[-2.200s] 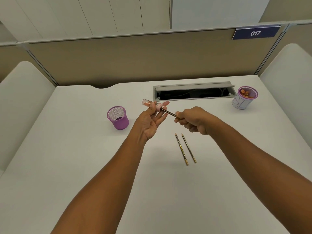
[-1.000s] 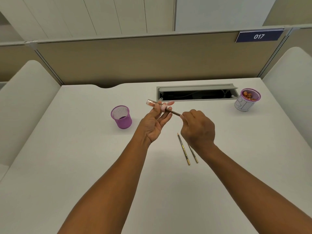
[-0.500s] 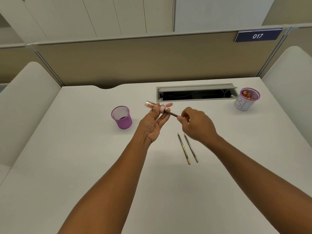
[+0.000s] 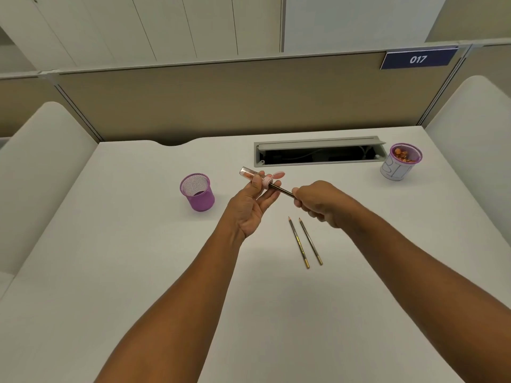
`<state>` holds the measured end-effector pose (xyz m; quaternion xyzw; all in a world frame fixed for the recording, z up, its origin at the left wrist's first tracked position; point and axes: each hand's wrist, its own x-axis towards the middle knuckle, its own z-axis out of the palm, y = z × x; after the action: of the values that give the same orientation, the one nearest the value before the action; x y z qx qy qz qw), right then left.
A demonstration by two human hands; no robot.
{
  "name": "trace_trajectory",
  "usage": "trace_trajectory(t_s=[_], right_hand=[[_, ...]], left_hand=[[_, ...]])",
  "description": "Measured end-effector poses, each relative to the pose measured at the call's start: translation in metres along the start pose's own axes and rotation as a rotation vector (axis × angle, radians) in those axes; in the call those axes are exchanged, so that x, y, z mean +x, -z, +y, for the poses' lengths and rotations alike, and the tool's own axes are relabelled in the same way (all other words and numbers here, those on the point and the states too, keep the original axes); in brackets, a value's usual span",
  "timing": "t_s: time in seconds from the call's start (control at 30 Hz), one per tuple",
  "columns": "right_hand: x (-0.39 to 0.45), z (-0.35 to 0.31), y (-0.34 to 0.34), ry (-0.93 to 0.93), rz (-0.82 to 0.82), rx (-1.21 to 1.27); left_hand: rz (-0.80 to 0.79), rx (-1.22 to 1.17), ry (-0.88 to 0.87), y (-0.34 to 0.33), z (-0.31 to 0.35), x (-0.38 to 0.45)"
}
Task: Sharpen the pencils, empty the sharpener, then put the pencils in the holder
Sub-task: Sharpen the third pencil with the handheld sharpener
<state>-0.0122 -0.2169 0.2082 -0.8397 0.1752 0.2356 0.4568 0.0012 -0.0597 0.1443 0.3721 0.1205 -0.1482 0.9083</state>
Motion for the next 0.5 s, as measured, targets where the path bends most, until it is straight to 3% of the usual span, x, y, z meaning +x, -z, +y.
trace_trajectory(t_s=[0.07, 0.13, 0.27, 0.37, 0.43, 0.5], right_hand=[[-0.002, 0.001, 0.004, 0.007, -0.045, -0.041], [-0.003, 0.005, 0.001, 0.131, 0.006, -0.137], [0.001, 0.027, -0.012, 0.553, 0.389, -0.553], [0.003, 0.041, -0.013, 0.831, 0.666, -0.721], [0.002, 0.045, -0.013, 0.928, 0.8, -0.726], [0.0, 0.042, -0.014, 0.899, 0.828, -0.732]], left_hand=[[0.013, -0.007, -0.007, 0.001, -0.003, 0.0], [0.032, -0.009, -0.017, 0.001, -0.003, 0.001], [0.078, -0.068, -0.011, 0.001, -0.004, 0.004], [0.08, -0.095, 0.003, -0.001, -0.005, 0.005], [0.066, -0.098, 0.016, -0.004, -0.007, 0.004], [0.044, -0.103, 0.02, -0.007, -0.007, 0.004]])
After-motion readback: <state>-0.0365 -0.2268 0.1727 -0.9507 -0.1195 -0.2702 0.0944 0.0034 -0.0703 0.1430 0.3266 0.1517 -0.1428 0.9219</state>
